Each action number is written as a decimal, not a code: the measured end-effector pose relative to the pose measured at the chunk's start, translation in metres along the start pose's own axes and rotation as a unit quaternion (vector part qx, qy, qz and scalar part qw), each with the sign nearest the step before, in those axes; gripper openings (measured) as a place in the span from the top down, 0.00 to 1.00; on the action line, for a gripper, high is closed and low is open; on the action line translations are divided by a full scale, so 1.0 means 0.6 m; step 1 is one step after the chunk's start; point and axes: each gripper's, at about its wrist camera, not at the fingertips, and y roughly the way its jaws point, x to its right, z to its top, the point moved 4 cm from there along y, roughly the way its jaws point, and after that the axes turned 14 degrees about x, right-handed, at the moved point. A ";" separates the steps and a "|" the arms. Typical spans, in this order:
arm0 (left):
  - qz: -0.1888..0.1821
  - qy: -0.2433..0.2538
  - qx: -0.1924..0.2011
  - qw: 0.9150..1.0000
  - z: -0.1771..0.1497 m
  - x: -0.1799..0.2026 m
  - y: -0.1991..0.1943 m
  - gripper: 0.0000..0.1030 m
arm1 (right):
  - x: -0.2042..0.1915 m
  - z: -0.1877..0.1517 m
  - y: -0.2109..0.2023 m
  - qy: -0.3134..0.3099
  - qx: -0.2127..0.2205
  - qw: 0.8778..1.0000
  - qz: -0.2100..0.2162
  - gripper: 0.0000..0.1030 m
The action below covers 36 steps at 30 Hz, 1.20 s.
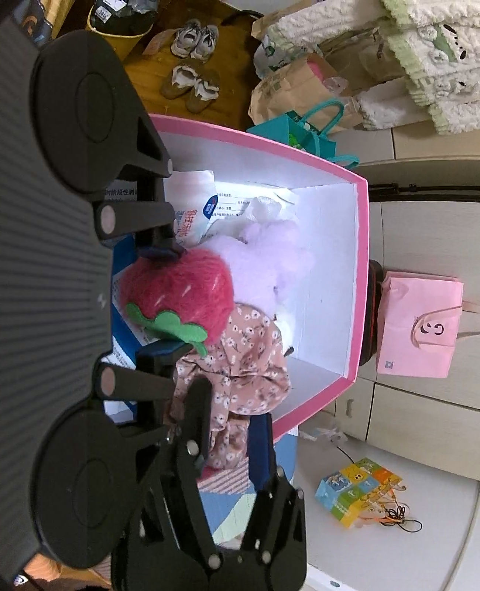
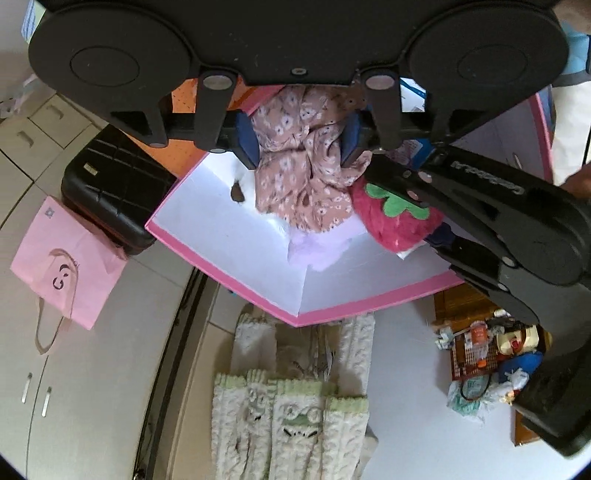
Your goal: Organize soft objects
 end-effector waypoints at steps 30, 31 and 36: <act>0.077 0.051 0.053 0.994 0.005 0.076 -0.145 0.06 | 0.013 -0.039 -0.201 0.138 0.089 0.981 -0.101 0.26; 0.080 0.056 0.050 0.994 0.004 0.083 -0.150 0.06 | 0.012 -0.039 -0.208 0.139 0.092 0.981 -0.102 0.24; 0.087 0.080 0.039 0.992 0.002 0.122 -0.182 0.06 | 0.013 -0.041 -0.241 0.151 0.093 0.976 -0.124 0.11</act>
